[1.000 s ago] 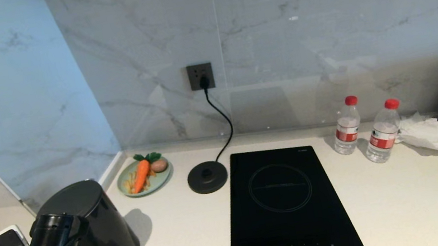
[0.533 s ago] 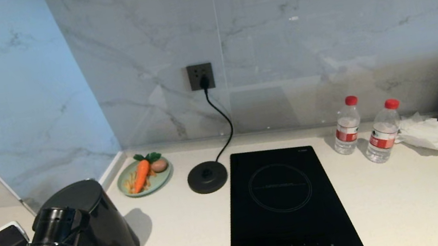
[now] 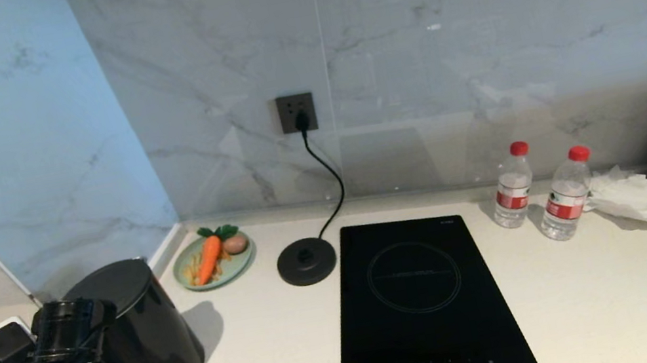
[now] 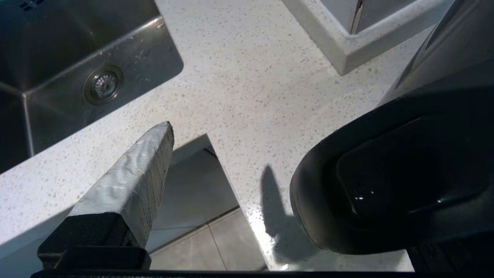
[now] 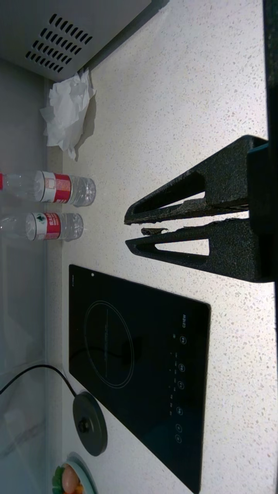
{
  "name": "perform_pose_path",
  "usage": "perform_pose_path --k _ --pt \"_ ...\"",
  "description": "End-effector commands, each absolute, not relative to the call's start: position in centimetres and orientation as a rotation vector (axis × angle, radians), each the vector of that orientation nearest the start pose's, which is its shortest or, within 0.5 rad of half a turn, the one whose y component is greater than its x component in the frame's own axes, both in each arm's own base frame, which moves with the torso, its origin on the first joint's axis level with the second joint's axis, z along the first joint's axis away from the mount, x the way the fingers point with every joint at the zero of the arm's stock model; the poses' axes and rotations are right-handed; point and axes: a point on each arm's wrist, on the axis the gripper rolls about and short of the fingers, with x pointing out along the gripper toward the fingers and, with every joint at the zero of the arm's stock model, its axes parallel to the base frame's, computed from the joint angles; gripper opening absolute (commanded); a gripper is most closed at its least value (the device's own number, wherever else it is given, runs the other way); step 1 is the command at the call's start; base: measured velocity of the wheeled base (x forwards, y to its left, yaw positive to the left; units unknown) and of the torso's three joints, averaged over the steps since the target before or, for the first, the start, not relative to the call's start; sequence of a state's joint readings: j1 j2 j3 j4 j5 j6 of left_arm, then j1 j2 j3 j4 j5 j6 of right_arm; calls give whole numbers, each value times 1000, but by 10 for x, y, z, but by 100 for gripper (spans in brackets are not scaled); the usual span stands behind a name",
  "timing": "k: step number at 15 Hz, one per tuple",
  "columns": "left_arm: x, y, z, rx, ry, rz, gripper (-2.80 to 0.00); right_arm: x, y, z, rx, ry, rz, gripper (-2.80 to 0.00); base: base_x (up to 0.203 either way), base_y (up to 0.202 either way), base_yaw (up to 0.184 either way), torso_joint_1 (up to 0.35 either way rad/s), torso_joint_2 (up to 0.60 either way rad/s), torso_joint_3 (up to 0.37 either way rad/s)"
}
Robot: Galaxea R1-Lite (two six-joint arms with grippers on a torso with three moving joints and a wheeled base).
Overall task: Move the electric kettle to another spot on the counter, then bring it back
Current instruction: Grab the kettle
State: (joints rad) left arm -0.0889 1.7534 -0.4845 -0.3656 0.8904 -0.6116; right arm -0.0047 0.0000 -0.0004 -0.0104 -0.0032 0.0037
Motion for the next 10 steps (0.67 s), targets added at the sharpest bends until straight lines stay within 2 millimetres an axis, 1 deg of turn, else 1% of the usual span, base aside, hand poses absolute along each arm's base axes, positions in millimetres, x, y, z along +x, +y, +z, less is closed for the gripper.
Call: perform_pose_path --k 1,5,10 --pt "239 -3 76 -115 546 952 0 -23 0 77 3 -11 -8 -280 0 0 0 0 0 0" --pt "240 0 72 -118 560 963 0 -23 0 76 3 -9 -8 -280 0 0 0 0 0 0" --pt "261 16 61 -105 513 985 0 -23 0 77 5 -11 -8 -280 0 0 0 0 0 0"
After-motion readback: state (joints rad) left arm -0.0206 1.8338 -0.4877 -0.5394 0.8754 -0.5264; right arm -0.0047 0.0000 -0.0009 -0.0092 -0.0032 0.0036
